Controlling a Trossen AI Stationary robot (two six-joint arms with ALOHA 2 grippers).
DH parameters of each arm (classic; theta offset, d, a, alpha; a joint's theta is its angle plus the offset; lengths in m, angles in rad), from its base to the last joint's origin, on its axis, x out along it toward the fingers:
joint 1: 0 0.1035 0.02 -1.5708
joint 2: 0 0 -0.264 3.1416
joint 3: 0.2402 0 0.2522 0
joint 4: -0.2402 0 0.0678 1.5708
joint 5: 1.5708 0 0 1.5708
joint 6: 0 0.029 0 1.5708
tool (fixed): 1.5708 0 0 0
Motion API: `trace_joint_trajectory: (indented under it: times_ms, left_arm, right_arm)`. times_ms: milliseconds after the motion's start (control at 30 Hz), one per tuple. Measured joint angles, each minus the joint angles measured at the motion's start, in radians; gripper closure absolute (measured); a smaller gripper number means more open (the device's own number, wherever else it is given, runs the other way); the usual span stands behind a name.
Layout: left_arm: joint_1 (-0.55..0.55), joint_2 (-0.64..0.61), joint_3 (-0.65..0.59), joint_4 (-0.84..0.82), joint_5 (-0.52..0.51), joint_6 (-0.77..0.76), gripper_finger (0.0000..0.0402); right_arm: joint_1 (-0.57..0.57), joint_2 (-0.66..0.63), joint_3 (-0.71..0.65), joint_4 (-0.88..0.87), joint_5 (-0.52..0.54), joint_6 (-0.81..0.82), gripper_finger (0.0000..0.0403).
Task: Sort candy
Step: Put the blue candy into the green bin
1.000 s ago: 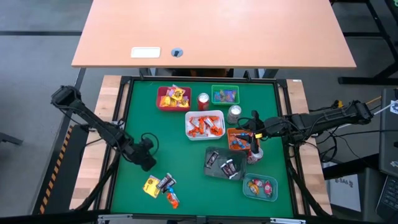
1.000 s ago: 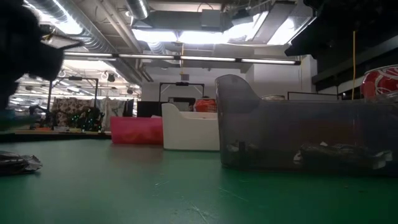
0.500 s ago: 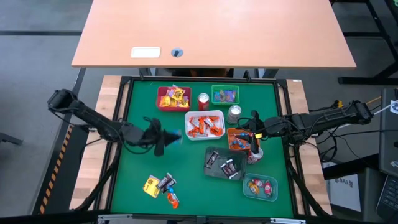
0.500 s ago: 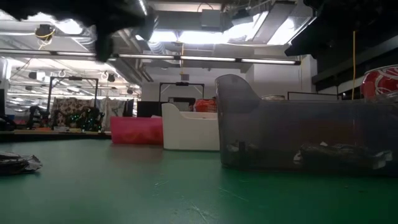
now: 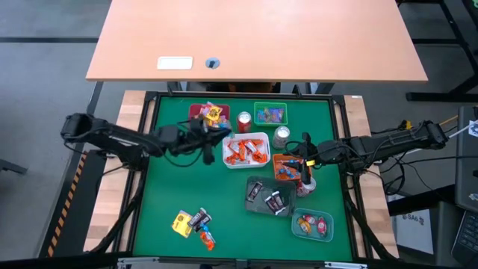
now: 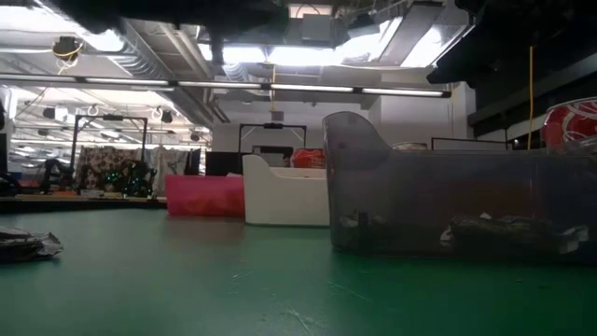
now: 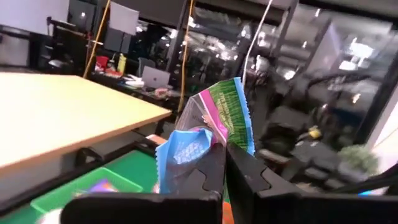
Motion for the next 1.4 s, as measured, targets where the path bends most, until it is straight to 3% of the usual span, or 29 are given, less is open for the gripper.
trace_joint_trajectory:
  times_ms: [367, 733, 1000, 1400]
  left_arm:
    - [0.173, 0.406, 0.341, -0.002, 0.117, 0.255, 0.0401]
    - [0.285, 0.72, 0.614, -0.005, 0.119, 0.282, 0.0401]
    - [0.31, 0.811, 0.659, -0.016, 0.119, 0.281, 0.0396]
    - [0.337, 0.815, 0.659, -0.069, 0.101, 0.227, 0.0299]
  right_arm:
    - [0.0, 0.0, 0.0, 0.001, 0.001, 0.0, 0.0224]
    - [0.0, 0.0, 0.0, 0.0, 0.002, 0.0, 0.0224]
    - [0.0, 0.0, 0.0, 0.0, 0.002, 0.0, 0.0224]
    - [0.0, 0.0, 0.0, 0.0, 0.002, 0.0, 0.0224]
